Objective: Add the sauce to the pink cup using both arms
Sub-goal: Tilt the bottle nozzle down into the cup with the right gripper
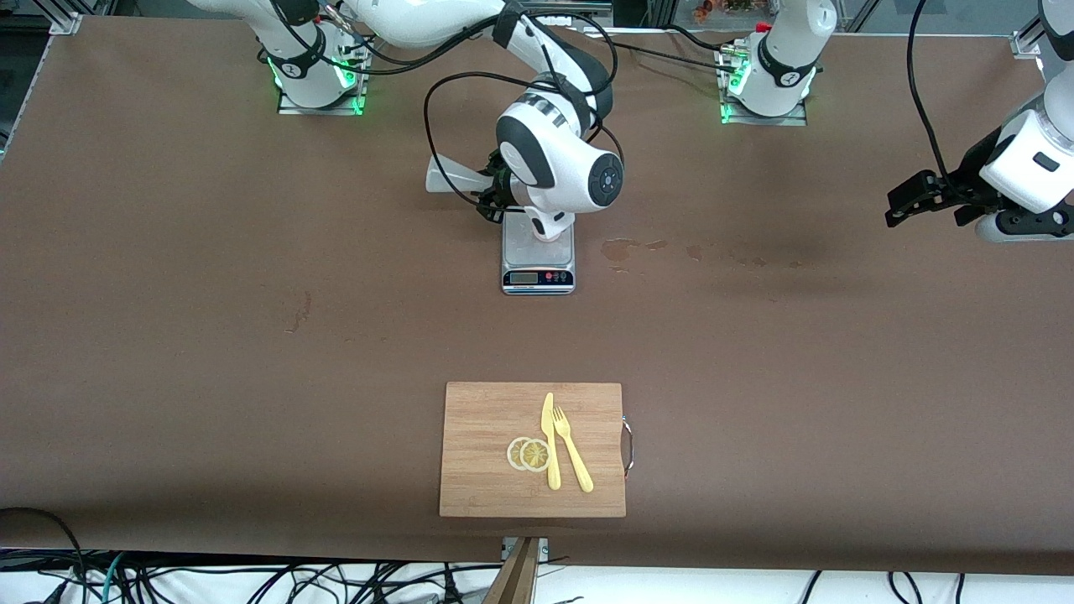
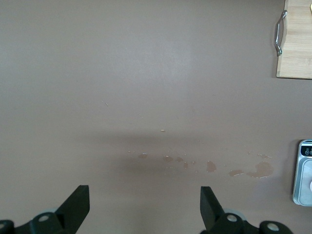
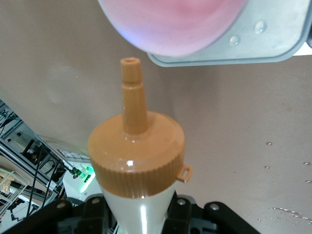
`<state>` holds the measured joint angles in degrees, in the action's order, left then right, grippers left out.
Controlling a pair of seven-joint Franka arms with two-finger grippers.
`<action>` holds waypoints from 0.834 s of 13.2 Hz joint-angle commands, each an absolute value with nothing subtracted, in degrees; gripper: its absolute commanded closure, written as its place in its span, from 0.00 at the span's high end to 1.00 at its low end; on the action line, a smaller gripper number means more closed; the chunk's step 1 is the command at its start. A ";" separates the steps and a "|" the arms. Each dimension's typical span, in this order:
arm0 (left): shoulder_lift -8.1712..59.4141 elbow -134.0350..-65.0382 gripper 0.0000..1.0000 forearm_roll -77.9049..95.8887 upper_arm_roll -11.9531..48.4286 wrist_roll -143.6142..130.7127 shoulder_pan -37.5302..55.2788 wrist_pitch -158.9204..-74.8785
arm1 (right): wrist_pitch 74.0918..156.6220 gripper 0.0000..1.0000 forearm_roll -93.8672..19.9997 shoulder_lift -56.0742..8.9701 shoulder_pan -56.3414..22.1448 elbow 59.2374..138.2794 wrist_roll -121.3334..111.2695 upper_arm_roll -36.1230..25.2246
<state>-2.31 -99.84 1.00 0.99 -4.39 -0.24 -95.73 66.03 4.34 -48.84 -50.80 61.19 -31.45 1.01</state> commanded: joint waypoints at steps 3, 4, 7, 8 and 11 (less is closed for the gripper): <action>-2.20 -98.61 1.00 0.00 1.32 -4.04 -0.53 -94.57 | 59.68 0.00 4.66 -52.64 -50.89 53.09 -30.85 1.58; -2.20 -98.61 1.00 0.00 1.32 -4.04 -0.53 -94.57 | 59.07 0.00 4.92 -53.08 -50.98 52.65 -30.85 1.50; -2.20 -98.61 1.00 0.00 1.41 -4.04 -0.53 -94.57 | 58.62 0.00 5.36 -54.49 -50.98 50.19 -30.85 0.79; -2.20 -98.61 1.00 0.00 1.32 -4.04 -0.53 -94.57 | 59.06 0.00 5.36 -55.10 -50.98 49.40 -30.85 0.18; -2.20 -98.61 1.00 0.00 1.32 -4.04 -0.53 -94.57 | 59.94 0.00 5.36 -55.20 -50.54 48.96 -30.85 -0.44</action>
